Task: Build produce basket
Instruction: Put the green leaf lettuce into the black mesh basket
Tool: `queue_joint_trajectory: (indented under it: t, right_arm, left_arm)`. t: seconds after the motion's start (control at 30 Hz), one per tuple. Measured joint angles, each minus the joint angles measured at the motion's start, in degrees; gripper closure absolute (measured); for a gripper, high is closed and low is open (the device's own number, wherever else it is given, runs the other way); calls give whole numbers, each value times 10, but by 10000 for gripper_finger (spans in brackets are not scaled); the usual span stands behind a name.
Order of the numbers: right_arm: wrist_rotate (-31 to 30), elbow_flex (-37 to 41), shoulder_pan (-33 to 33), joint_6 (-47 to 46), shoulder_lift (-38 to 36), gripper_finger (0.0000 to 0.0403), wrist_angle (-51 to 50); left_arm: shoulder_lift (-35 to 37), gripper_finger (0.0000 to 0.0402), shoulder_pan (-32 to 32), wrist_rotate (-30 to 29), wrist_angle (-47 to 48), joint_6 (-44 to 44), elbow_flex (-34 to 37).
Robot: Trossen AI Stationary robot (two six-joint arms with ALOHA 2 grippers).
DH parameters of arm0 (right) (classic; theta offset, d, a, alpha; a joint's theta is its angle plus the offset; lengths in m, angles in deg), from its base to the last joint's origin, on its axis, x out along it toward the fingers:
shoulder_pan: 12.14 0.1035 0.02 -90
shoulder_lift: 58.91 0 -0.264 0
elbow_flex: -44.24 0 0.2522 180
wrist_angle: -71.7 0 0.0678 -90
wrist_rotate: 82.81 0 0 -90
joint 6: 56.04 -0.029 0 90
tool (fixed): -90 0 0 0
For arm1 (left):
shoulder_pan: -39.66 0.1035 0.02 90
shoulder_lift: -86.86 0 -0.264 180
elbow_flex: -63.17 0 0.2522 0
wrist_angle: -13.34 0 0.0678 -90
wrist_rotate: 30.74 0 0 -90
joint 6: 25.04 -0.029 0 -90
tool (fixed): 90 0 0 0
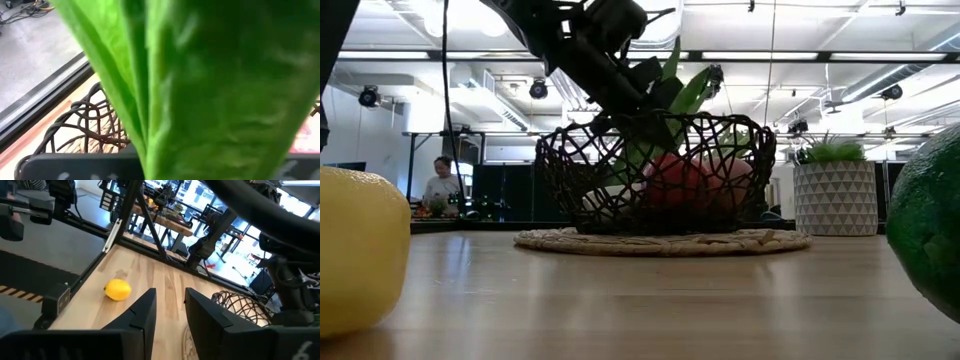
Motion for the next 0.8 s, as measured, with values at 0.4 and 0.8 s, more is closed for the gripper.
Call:
queue_joint_trajectory:
  t: [0.4, 0.8]
  right_arm:
    - [0, 0, 0, -8, 0, 319, -6]
    - [0, 1, 0, -33, 1, 322, -33]
  left_arm:
    - [-6, 211, 10, 4, 5, -5, 4]
    - [91, 189, 8, 9, 6, -2, -2]
